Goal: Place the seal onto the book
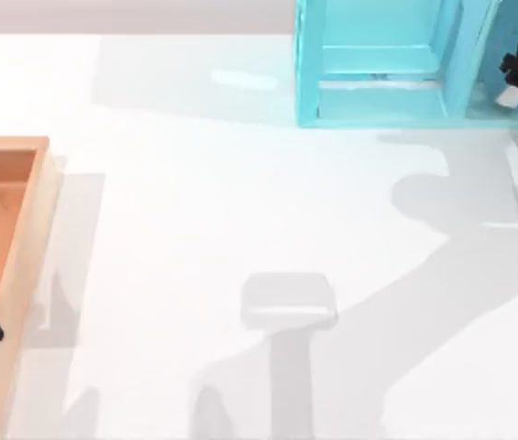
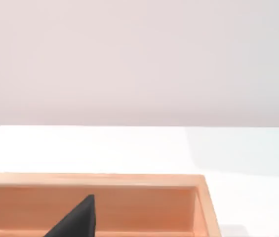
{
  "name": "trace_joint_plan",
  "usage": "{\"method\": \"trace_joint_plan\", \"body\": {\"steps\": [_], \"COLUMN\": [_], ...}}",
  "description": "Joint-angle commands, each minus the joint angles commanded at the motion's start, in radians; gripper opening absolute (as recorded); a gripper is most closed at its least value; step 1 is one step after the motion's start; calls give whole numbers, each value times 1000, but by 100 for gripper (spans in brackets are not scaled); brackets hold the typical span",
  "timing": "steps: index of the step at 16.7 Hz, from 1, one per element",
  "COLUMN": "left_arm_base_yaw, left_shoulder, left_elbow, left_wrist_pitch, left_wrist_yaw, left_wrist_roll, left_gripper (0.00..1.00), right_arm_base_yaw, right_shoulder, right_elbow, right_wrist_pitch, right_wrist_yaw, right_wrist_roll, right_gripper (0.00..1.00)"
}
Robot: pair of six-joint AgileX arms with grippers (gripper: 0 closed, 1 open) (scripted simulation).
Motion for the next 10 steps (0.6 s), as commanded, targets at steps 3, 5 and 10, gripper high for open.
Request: {"method": "trace_joint_plan", "body": {"steps": [3, 5, 10], "left_arm_base_yaw": [0, 0, 0], "left_shoulder": [0, 0, 0], "left_elbow": [0, 0, 0], "left_wrist_pitch": [0, 0, 0], "left_wrist_yaw": [0, 0, 0], "left_wrist_roll": [0, 0, 0], "left_gripper": [100, 100, 100], "right_arm_base_yaw": [0, 0, 3], "right_shoulder": [0, 0, -60], "right_elbow": [0, 0, -38], "right_wrist_pitch": [0, 0, -41], "right_wrist_yaw": [0, 0, -2], "right_wrist_roll": [0, 0, 5], "right_gripper": [0, 0, 0]}}
